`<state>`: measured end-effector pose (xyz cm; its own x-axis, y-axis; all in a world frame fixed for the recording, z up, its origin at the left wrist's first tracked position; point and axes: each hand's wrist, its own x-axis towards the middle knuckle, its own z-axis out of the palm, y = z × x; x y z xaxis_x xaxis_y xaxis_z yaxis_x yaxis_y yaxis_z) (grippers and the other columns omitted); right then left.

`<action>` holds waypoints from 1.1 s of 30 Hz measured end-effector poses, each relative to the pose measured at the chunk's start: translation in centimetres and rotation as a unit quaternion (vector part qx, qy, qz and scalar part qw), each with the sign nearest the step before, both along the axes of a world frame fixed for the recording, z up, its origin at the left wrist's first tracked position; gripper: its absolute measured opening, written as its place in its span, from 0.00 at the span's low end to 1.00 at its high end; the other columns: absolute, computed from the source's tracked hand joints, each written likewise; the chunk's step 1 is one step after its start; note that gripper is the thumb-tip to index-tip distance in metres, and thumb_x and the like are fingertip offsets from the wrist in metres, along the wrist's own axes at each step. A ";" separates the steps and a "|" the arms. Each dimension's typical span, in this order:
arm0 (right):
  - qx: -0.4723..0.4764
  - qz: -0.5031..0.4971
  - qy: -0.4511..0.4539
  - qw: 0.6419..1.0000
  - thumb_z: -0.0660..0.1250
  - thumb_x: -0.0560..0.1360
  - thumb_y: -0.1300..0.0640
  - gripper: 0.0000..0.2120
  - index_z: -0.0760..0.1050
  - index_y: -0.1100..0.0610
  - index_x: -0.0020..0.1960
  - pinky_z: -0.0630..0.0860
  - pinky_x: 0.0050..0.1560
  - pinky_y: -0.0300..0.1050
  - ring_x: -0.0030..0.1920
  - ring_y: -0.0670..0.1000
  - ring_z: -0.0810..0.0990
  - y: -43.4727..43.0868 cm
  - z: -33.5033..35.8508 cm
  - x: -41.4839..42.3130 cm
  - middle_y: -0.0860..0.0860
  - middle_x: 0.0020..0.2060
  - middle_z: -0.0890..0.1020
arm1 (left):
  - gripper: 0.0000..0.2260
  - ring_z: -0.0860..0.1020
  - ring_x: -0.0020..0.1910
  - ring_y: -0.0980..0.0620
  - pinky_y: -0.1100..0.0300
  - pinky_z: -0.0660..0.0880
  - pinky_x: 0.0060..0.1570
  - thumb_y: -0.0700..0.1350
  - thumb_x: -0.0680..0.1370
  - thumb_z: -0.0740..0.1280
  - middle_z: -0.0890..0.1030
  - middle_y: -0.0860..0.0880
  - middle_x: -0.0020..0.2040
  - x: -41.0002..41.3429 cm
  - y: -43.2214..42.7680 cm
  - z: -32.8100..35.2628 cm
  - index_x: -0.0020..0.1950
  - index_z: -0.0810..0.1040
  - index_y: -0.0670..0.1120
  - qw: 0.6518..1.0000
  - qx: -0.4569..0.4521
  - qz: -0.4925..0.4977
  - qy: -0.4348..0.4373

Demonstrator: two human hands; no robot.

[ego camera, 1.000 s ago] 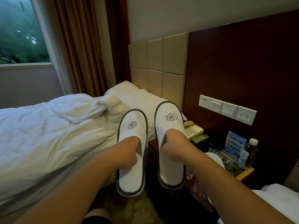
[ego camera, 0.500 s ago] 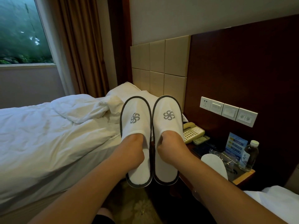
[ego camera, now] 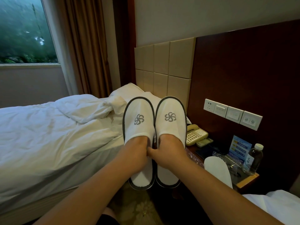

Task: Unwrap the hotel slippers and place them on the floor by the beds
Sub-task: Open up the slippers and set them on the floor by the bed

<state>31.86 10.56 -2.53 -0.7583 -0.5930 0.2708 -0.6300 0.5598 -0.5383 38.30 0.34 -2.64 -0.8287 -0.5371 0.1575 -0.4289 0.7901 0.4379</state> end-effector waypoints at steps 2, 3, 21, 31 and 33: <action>0.014 -0.038 -0.002 0.999 0.65 0.74 0.41 0.35 0.62 0.57 0.74 0.66 0.68 0.50 0.68 0.58 0.70 -0.8 -1.0 -0.1 0.57 0.68 0.72 | 0.13 0.74 0.58 0.47 0.59 0.69 0.58 0.42 0.81 0.63 0.73 0.46 0.64 0.7 0.0 -0.4 0.66 0.68 0.45 0.997 -0.054 -0.031 -0.047; 0.024 -0.062 -0.012 0.998 0.62 0.77 0.42 0.35 0.57 0.59 0.77 0.61 0.70 0.50 0.71 0.59 0.65 -1.1 -1.3 0.0 0.59 0.72 0.67 | 0.15 0.73 0.55 0.50 0.62 0.69 0.56 0.42 0.80 0.63 0.73 0.49 0.64 0.8 -0.1 -0.5 0.67 0.68 0.47 0.993 -0.083 -0.082 -0.031; 0.044 0.124 0.310 0.941 0.62 0.69 0.61 0.17 0.82 0.61 0.54 0.64 0.58 0.58 0.54 0.61 0.75 -5.0 0.9 3.5 0.59 0.50 0.81 | 0.16 0.76 0.44 0.60 0.63 0.66 0.38 0.64 0.81 0.56 0.81 0.59 0.43 6.1 -13.5 2.8 0.54 0.77 0.56 0.958 0.131 0.110 0.232; -0.047 0.128 0.230 0.963 0.65 0.67 0.60 0.27 0.76 0.52 0.66 0.55 0.58 0.42 0.56 0.54 0.70 -8.1 0.4 5.2 0.49 0.57 0.78 | 0.22 0.77 0.50 0.53 0.54 0.71 0.49 0.64 0.83 0.48 0.80 0.53 0.49 9.5 -16.3 0.5 0.55 0.78 0.54 0.940 0.178 0.121 0.263; -0.053 0.145 0.213 0.965 0.59 0.68 0.60 0.26 0.77 0.51 0.65 0.56 0.59 0.43 0.57 0.54 0.70 -9.1 0.5 5.7 0.49 0.57 0.78 | 0.22 0.77 0.48 0.53 0.57 0.70 0.45 0.63 0.83 0.47 0.81 0.52 0.47 10.4 -17.3 0.0 0.51 0.77 0.53 0.941 0.180 0.126 0.257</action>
<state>37.53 1.47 -2.06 -0.3713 -0.7149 0.5925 -0.9285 0.2834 -0.2400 48.66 -16.93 -2.68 -0.5314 -0.8021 0.2724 -0.2413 0.4515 0.8590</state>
